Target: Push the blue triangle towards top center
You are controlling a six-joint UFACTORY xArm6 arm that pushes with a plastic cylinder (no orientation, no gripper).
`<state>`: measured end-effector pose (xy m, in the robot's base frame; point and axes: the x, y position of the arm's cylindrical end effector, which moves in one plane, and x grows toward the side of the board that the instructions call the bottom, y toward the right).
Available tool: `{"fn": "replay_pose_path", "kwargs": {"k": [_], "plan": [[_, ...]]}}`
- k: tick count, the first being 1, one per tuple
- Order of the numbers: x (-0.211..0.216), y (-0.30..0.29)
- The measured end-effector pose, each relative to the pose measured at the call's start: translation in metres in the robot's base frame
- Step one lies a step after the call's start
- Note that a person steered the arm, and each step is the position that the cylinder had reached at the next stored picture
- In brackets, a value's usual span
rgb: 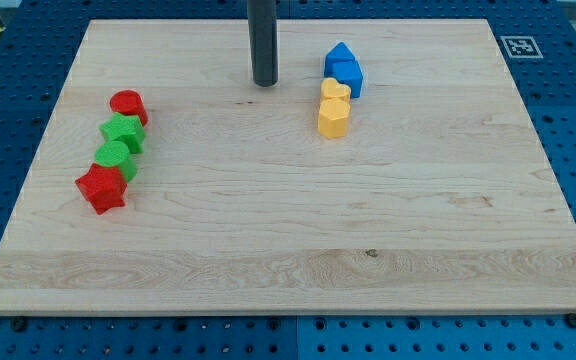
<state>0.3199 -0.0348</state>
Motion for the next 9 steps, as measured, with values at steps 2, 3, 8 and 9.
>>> {"fn": "replay_pose_path", "kwargs": {"k": [2, 3, 8, 9], "plan": [[-0.003, 0.000], [-0.016, -0.002], [-0.085, 0.005], [-0.089, 0.028]]}}
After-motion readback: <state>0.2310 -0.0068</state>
